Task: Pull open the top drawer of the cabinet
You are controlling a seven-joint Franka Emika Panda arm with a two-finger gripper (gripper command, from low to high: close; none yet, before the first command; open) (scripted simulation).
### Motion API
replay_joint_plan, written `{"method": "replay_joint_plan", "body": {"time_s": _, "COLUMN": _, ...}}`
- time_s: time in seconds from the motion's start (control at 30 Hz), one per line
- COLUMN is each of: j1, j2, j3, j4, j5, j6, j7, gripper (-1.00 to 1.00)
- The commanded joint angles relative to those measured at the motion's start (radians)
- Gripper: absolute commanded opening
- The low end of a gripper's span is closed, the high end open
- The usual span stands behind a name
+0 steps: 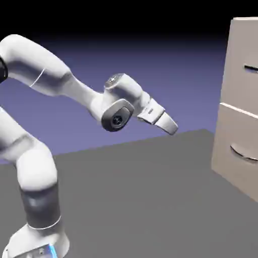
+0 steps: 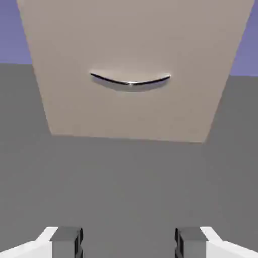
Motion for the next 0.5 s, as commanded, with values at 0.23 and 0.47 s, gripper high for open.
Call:
{"method": "replay_joint_plan", "body": {"time_s": 0.23, "j1": -0.29, "j2": -0.103, "j3": 0.178, "j4": 0.182, "j5": 0.336, "j6": -0.062, "j7": 0.069, "gripper": 0.0}}
{"method": "replay_joint_plan", "body": {"time_s": 0.47, "j1": -0.544, "j2": -0.193, "j3": 0.334, "j4": 0.342, "j5": 0.63, "j6": -0.116, "j7": 0.13, "gripper": 0.0}}
